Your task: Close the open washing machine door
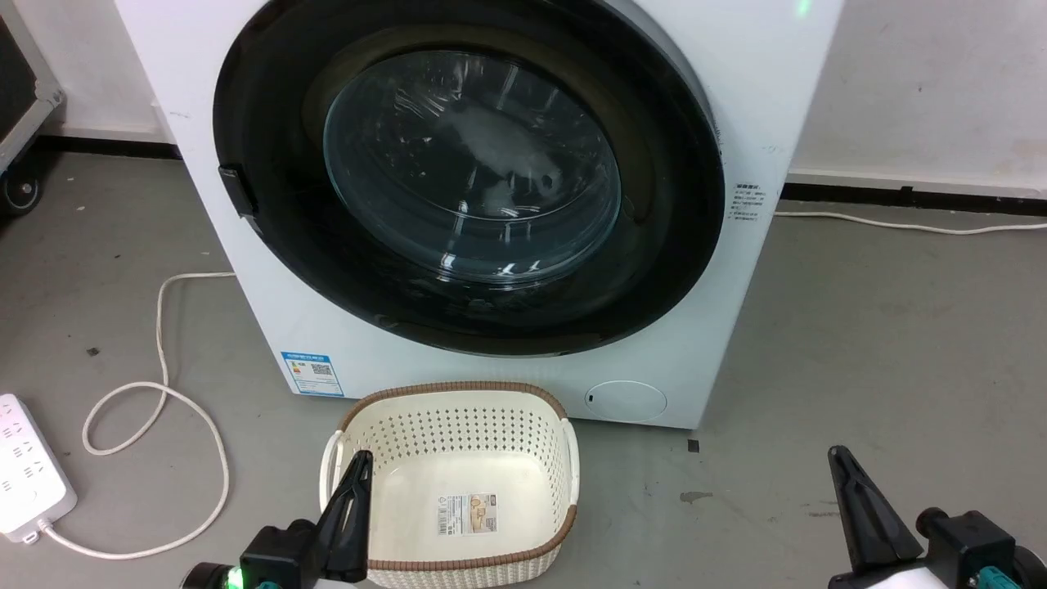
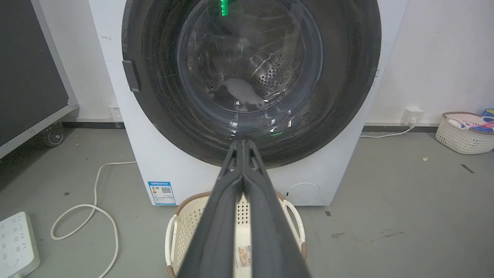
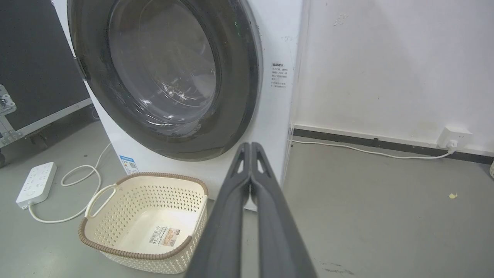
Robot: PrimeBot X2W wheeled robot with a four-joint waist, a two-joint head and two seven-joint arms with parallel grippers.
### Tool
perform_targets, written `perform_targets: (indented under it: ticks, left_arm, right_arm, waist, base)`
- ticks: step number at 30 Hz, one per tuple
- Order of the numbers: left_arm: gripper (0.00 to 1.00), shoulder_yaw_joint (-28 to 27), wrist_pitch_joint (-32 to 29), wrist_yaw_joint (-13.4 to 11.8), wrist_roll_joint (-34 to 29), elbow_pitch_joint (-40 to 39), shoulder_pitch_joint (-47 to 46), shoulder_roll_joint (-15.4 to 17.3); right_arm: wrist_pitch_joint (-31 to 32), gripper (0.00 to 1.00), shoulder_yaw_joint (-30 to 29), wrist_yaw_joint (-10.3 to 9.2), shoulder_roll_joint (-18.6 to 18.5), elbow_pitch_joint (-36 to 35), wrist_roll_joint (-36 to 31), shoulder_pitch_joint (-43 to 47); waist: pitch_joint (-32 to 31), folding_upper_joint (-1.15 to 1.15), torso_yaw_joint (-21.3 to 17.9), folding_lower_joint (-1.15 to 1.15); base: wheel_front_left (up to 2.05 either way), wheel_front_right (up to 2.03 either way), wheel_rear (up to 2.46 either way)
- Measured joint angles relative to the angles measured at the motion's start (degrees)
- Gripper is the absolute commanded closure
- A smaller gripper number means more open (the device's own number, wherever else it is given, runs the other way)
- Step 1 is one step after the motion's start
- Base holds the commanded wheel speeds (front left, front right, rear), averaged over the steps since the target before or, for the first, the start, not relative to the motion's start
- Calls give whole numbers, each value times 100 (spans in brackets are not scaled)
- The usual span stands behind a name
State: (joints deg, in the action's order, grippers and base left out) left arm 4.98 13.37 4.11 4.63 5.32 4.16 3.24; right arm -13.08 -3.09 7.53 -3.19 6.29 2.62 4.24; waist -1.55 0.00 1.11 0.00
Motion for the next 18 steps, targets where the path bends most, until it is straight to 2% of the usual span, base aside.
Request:
perform_targets:
  ticks: [18]
  left_arm:
    - [100, -62, -187, -66, -79, -73, -41, -11]
  right_arm:
    - [198, 100, 48, 0, 0, -96, -37, -14]
  waist:
    - [25, 0, -17, 0]
  base:
    - [0, 0, 0]
